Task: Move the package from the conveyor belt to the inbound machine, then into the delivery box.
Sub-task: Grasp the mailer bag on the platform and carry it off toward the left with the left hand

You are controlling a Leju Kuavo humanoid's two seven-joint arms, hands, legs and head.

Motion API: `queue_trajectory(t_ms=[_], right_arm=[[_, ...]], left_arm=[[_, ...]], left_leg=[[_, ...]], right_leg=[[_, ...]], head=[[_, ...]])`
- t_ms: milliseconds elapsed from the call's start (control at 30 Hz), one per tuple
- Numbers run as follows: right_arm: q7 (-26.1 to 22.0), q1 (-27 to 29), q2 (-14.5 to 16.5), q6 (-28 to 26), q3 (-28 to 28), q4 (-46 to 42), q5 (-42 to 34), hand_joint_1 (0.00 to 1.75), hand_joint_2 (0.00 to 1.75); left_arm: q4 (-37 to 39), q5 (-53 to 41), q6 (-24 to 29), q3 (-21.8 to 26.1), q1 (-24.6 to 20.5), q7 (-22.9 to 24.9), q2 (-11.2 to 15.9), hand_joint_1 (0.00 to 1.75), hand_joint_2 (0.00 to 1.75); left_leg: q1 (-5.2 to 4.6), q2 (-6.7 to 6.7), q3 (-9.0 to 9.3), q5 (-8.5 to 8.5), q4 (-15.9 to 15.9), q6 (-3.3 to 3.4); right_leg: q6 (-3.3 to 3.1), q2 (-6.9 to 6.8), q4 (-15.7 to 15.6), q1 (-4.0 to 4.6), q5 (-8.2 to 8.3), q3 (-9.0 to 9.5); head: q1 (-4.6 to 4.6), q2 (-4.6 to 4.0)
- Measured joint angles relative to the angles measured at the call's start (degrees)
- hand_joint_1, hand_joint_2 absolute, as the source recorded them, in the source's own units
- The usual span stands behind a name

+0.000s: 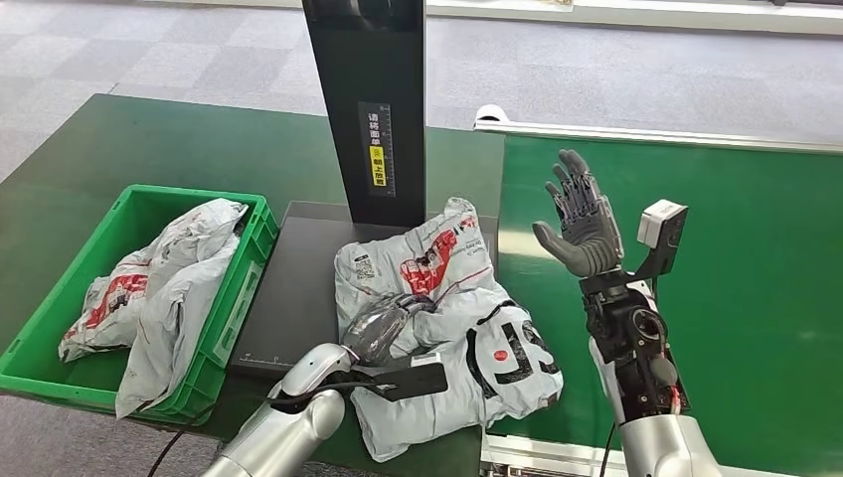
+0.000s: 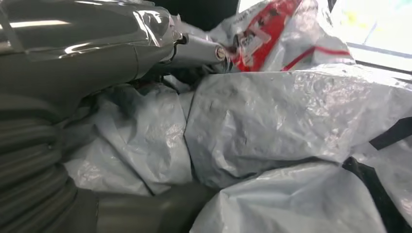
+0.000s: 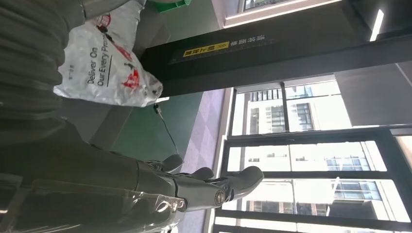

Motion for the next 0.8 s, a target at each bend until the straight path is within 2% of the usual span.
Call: queue_trajectory(t_ms=[167,467,800], right_arm=[[0.8,1.4,0.0,0.0,-0.9,-1.9,-0.2,0.0,1.75],[1.3,1.5,-0.1,0.1,-1.2,-2.6,-0.4,0.0,1.75],[1.3,1.5,-0.1,0.2,-1.2,-2.6,-0.6,0.0,1.75]], left_arm=[[-1.1,-2.7,9.1,0.0,2.1,-1.1,0.2,1.75,0.0],[-3.2,-3.0,13.9,0.0,3.9,-1.7,0.4,1.73,0.0],[-4.0,-3.0,14.4,0.0,4.5,-1.8,0.5,1.72,0.0]], left_leg=[[0.0,0.01,-0.02,0.0,0.0,0.0],[0.0,0.01,-0.09,0.0,0.0,0.0],[0.0,0.01,-0.09,0.0,0.0,0.0]], right_leg=[[0.0,0.02,0.0,0.0,0.0,-0.07],[0.0,0.02,0.0,0.0,0.0,-0.11],[0.0,0.02,0.0,0.0,0.0,-0.12]], head=[[-0.02,0.01],[-0.01,0.01],[-0.01,0.01]])
